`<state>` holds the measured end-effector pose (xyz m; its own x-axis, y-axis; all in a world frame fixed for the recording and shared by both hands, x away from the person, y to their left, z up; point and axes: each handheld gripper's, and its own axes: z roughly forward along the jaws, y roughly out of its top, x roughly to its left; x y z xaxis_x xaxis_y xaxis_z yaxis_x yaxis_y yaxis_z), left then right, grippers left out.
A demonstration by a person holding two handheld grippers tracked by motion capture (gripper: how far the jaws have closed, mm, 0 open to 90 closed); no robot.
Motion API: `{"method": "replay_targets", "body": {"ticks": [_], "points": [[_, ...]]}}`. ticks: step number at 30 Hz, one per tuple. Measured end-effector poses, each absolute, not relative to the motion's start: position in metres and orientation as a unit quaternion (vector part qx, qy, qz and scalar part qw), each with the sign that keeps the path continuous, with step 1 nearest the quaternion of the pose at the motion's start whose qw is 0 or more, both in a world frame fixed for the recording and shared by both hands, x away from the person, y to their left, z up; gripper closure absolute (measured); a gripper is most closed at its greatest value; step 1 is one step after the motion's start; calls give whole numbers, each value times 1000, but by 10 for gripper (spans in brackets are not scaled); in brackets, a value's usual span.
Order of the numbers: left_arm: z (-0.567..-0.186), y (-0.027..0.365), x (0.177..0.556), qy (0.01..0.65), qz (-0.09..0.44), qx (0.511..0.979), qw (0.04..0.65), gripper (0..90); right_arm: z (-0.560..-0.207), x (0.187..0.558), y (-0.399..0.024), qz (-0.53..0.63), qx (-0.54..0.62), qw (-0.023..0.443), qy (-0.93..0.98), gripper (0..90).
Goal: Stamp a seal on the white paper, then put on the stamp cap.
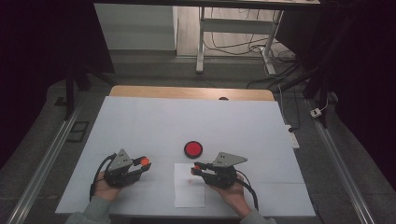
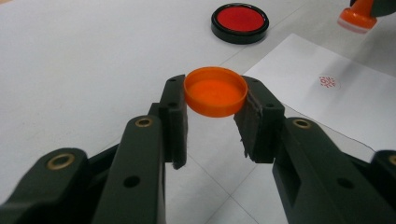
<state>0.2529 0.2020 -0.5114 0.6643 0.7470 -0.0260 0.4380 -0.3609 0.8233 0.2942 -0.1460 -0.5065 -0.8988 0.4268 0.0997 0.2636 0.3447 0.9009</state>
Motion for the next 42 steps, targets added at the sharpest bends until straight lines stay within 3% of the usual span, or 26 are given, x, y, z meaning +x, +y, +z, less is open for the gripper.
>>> {"method": "replay_targets", "body": {"ticks": [42], "points": [[-513,196,253,362,178,811,425,642,-483,303,-174,567,245,90,782,728]]}}
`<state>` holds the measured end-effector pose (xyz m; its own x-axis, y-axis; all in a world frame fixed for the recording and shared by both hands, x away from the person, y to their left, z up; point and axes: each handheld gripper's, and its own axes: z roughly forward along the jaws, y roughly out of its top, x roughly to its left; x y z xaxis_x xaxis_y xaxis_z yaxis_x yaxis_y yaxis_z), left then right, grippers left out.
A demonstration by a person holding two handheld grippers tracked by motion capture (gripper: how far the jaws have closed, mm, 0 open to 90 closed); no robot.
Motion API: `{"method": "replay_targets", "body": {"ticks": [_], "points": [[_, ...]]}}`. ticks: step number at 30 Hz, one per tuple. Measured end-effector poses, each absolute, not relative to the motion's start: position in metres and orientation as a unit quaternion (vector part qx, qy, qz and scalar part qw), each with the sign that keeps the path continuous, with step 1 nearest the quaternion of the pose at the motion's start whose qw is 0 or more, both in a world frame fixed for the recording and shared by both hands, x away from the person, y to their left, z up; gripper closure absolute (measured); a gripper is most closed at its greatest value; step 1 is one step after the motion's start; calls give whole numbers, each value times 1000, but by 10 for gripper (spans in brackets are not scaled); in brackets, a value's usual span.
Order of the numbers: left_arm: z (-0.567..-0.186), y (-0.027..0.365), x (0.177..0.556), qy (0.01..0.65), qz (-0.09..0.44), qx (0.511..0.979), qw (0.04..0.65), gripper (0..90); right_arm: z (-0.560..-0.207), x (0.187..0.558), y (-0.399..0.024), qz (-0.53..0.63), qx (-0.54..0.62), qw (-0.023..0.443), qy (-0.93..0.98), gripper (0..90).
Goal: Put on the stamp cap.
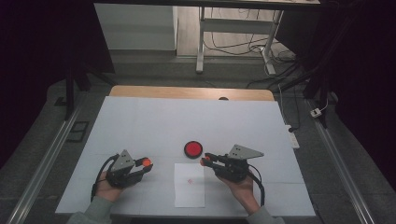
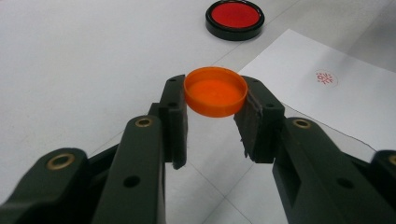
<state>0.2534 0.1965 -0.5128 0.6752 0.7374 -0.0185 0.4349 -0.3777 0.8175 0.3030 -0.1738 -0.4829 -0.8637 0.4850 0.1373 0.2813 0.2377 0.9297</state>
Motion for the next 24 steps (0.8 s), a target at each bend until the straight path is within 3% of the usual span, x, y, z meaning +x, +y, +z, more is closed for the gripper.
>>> {"method": "replay_targets", "body": {"ticks": [24], "points": [[-507,176,253,328,180,822,430,642,-482,302,-173,572,246,91,777,728]]}}
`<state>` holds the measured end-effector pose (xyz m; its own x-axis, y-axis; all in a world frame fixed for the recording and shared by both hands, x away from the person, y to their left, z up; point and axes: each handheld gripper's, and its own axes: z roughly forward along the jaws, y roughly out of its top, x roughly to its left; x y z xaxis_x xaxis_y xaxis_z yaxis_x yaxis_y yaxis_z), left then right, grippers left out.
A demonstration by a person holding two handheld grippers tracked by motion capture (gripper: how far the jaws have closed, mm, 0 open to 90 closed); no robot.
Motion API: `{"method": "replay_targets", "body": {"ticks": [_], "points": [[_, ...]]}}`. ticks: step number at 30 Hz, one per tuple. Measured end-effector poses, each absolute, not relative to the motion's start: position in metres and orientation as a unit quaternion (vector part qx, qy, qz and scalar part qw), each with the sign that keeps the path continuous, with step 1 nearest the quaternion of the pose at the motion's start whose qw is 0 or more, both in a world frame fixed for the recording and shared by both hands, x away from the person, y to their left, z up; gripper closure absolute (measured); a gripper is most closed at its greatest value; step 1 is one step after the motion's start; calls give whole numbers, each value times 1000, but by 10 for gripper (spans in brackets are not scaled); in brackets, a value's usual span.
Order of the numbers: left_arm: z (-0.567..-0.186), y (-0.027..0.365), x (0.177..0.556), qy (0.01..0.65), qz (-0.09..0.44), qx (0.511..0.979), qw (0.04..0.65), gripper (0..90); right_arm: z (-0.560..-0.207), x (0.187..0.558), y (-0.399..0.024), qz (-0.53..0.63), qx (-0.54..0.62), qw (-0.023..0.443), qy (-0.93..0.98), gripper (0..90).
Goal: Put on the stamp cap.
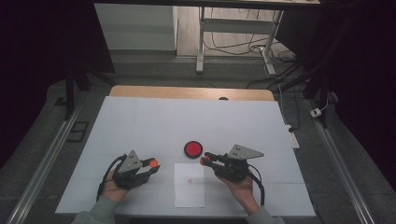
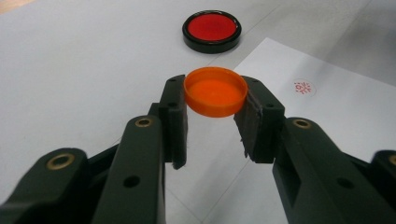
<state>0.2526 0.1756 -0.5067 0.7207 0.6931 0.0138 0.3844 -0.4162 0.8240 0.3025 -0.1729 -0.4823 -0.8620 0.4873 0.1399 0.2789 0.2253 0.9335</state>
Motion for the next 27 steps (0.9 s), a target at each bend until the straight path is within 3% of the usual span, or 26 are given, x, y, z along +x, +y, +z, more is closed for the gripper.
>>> {"method": "replay_targets", "body": {"ticks": [27], "points": [[-500,135,258,283,173,841,428,641,-481,302,-172,577,245,87,774,727]]}}
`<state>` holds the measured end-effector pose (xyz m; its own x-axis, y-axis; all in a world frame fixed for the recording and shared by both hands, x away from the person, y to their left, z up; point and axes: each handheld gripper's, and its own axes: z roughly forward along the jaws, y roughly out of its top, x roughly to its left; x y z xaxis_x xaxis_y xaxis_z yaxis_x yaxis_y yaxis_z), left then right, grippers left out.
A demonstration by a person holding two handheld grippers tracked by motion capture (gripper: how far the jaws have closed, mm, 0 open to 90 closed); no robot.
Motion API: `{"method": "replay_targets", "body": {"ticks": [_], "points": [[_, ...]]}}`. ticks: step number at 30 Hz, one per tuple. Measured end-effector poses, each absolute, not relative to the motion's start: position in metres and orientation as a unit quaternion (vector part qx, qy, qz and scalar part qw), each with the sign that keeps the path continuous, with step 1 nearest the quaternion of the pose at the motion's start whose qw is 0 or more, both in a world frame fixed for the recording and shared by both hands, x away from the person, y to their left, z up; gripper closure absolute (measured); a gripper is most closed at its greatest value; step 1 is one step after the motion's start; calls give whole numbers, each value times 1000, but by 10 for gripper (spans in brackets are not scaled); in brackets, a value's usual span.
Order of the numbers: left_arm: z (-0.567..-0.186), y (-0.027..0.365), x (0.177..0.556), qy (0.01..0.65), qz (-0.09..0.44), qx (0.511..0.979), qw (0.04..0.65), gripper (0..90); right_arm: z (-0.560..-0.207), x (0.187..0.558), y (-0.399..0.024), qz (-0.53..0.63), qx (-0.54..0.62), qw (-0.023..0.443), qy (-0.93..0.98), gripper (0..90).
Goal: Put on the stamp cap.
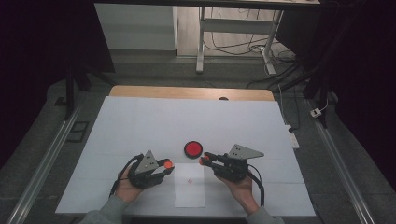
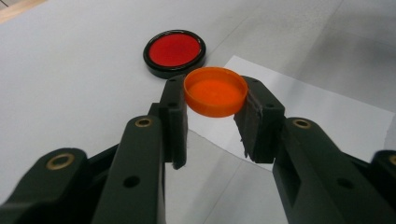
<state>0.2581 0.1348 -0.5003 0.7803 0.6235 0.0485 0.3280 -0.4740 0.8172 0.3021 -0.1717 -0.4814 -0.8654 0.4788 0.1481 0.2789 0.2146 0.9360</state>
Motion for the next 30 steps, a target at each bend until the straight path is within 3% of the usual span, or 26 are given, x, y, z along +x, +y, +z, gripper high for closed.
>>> {"method": "replay_targets", "body": {"ticks": [30], "points": [[-500,91,265,242,155,863,415,640,-480,301,-170,581,243,84,772,725]]}}
